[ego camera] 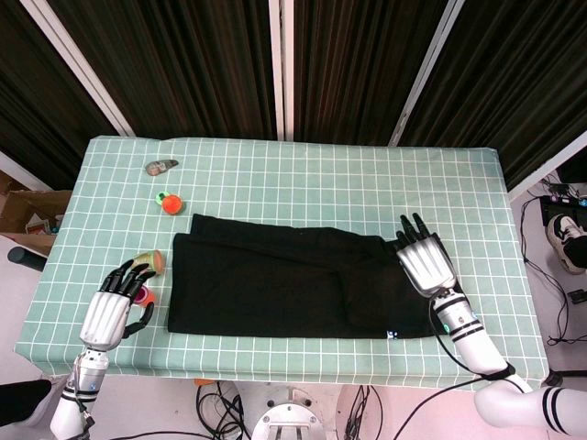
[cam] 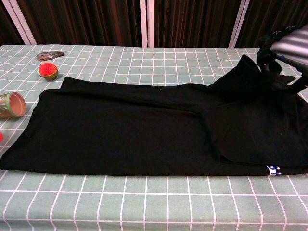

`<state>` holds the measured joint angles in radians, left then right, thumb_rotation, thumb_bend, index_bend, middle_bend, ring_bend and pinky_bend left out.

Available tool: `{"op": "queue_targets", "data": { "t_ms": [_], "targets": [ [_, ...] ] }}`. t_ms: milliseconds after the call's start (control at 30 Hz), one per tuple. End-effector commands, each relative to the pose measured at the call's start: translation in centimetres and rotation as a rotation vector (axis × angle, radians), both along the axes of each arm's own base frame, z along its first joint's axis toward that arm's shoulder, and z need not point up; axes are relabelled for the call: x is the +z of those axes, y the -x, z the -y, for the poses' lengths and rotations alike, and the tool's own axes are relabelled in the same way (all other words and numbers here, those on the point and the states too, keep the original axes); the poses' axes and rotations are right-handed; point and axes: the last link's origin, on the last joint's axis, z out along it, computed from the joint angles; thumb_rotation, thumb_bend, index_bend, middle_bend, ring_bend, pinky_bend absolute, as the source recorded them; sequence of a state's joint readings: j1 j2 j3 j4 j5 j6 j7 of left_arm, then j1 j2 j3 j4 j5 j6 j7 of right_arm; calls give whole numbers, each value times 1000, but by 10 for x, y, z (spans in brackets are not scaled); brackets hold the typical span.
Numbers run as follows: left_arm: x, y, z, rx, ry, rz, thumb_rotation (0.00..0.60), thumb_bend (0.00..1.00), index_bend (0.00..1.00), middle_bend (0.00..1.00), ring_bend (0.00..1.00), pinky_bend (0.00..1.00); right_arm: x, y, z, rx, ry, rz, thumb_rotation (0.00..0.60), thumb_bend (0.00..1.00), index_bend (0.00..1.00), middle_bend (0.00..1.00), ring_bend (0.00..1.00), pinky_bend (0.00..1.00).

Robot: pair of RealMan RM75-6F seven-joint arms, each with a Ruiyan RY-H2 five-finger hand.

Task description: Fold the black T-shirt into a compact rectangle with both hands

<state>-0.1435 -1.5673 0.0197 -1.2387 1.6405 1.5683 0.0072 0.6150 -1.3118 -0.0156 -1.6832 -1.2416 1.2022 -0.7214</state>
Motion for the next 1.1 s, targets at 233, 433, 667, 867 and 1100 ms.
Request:
{"op": "queue_targets", "data": {
  "t_ms": [233, 433, 667, 867, 1100],
  "targets": [
    [-2, 1, 1, 5, 6, 2, 523, 419, 208, 149, 82, 191, -18, 18, -32, 4, -45, 36, 600, 507, 591, 285, 32, 108],
    [-3, 1, 1, 5, 9, 2, 521, 419, 208, 149, 82, 192, -32, 38, -53, -76, -104, 32, 600, 412, 220, 208, 28, 127],
    [-4, -2, -1, -4, 13, 0, 522, 418, 208, 149, 82, 191, -18, 44, -67, -82, -81, 93, 600, 212, 0, 174, 27, 176],
    [-3, -3, -1, -13, 6, 1, 520, 419, 208, 149, 82, 192, 20, 34, -57, -74, -15, 226, 600, 221, 28, 203, 33, 218],
    [-3, -3, 1, -12, 5, 4, 523, 418, 208, 146, 82, 192, 22, 24, -7, -130, -43, 240, 600, 293, 160, 220, 33, 219]
  ]
}}
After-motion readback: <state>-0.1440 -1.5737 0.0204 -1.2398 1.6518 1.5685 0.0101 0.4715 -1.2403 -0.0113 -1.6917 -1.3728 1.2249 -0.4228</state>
